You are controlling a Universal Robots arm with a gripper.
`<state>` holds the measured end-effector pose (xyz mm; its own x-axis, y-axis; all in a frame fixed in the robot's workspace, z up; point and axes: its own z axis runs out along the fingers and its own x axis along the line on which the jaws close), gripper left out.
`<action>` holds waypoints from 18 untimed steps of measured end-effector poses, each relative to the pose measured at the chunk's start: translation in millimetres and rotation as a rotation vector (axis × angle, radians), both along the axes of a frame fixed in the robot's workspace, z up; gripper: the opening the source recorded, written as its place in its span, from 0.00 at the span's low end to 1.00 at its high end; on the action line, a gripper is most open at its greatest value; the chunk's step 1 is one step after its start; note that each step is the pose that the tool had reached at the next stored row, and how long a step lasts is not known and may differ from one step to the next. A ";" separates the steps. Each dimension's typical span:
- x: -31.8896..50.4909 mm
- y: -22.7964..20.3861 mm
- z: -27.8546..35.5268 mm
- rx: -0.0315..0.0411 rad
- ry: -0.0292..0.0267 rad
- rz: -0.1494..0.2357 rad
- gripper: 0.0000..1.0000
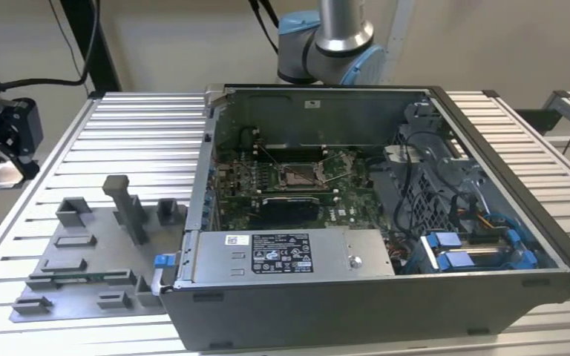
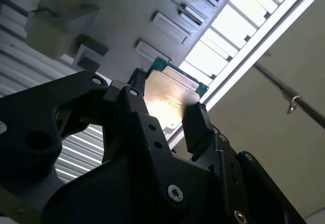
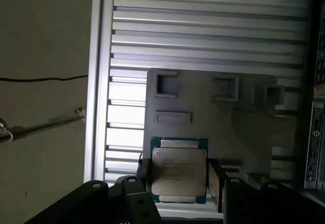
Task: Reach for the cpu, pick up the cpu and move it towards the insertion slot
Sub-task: 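Pick up the cpu and move it towards the insertion slot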
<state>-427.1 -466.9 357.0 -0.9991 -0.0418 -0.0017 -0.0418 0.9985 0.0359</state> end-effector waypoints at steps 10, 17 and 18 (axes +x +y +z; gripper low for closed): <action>0.0 0.0 11.6 0.0000 -0.0001 0.000 0.00; 0.0 0.0 24.5 0.0001 -0.0002 0.000 0.00; 0.0 0.0 26.8 0.0000 0.0000 0.000 0.00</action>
